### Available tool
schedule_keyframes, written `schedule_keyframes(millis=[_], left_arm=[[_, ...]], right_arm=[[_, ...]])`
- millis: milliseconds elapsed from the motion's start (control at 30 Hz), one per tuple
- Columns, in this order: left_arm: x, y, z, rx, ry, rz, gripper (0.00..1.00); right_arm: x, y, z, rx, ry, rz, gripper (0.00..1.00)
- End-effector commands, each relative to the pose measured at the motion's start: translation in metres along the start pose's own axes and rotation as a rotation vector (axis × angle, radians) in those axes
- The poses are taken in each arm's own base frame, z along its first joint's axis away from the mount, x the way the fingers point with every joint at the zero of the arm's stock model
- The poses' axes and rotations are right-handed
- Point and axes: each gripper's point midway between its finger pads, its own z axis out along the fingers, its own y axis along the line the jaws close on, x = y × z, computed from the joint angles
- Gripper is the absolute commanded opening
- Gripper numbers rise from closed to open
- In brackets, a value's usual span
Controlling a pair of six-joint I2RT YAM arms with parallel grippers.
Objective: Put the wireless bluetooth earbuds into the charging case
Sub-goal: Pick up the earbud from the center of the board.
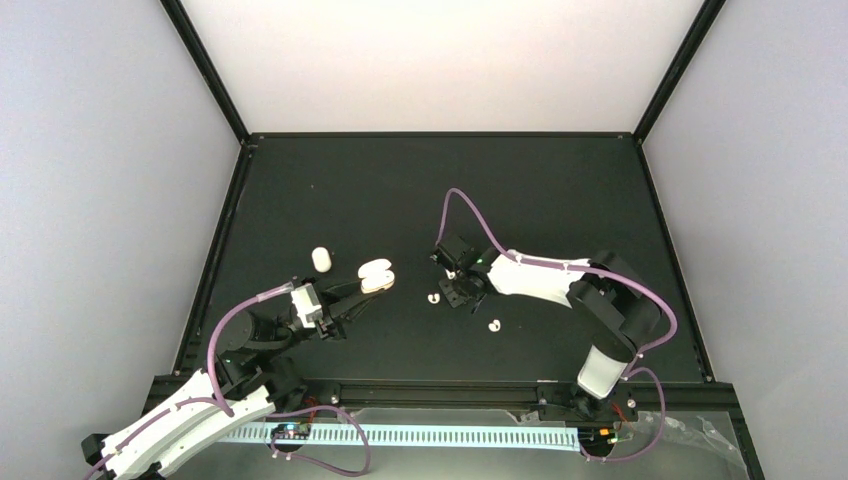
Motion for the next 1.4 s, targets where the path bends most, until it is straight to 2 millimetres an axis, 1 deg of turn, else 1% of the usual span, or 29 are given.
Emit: schedule_keyframes(millis=[0, 133, 333, 533, 667, 833, 967, 1100, 1233, 1367], left_arm=[[-0.013, -0.003, 0.000, 0.017, -0.026, 0.007, 0.02], [-0.013, -0.003, 0.001, 0.019, -0.024, 0.006, 0.02], [-0.013, -0.003, 0.001, 0.019, -0.023, 0.008, 0.02], [-0.013, -0.003, 0.001, 0.017, -0.023, 0.007, 0.02], [-0.012, -0.003, 0.001, 0.017, -0.022, 0.007, 0.01], [-0.013, -0.003, 0.001, 0.019, -0.023, 0.005, 0.02], [-0.013, -0.003, 0.001, 0.020, -0.025, 0.006, 0.02], [-0.012, -0.003, 0.001, 0.021, -0.022, 0.005, 0.02], [-0.011, -0.004, 0.001, 0.021, -0.019, 0.004, 0.01], [-0.013, -0.004, 0.001, 0.021, -0.024, 0.004, 0.02]], right_arm=[[-0.010, 0.001, -0.002, 0.009, -0.007, 0.004, 0.22], [-0.014, -0.001, -0.001, 0.026, -0.004, -0.002, 0.26], [-0.018, -0.001, 0.004, 0.040, 0.003, -0.013, 0.27], [-0.014, -0.002, 0.008, 0.047, 0.020, -0.020, 0.26], [-0.011, -0.003, 0.006, 0.044, 0.024, -0.020, 0.26], [-0.005, 0.000, -0.002, 0.016, 0.023, -0.017, 0.33], [0.001, 0.006, -0.002, -0.030, 0.040, -0.008, 0.34], [-0.001, 0.011, -0.004, -0.053, 0.036, -0.003, 0.33], [-0.006, 0.010, -0.006, -0.048, 0.022, -0.003, 0.33], [-0.010, 0.000, -0.005, 0.020, 0.015, 0.003, 0.33]])
